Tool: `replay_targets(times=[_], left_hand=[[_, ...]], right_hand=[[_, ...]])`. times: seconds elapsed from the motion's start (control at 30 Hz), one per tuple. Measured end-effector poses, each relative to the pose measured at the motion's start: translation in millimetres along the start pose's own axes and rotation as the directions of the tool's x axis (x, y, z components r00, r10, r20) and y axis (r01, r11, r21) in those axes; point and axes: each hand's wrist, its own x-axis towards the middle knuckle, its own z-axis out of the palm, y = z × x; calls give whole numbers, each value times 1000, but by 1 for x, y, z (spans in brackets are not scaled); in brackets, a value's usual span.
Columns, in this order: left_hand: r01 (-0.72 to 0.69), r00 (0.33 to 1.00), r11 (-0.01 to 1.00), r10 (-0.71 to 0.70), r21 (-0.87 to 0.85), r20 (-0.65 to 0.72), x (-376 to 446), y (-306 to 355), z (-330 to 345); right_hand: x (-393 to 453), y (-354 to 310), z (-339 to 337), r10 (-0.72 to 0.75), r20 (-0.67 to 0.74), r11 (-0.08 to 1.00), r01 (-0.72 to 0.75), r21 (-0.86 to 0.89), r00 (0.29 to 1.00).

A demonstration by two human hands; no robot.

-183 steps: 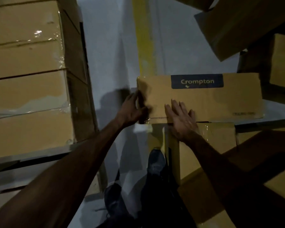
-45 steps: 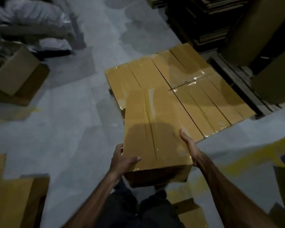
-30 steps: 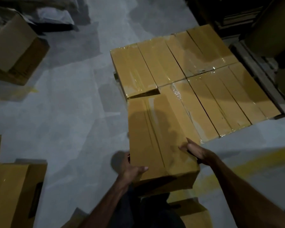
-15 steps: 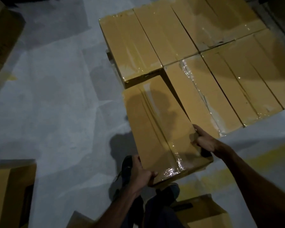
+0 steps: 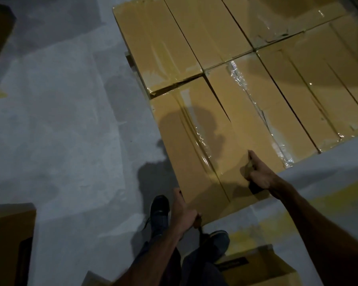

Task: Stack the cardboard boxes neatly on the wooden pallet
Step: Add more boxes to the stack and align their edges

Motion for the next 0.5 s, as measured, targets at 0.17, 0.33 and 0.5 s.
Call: replay_targets(times=[0.17,0.33,0.5], left_hand=[[38,999,996,-40,81,27,19,-1,1],[83,996,995,-84,56,22,43,6,0],[99,994,995,-99,-16,46,59,16,-2]], right_hand=[[16,30,11,0,-31,999,-2,-40,1000],[25,44,9,-80,-93,982,95,163,992],[14,18,41,211,-119,969,-191,156,970]])
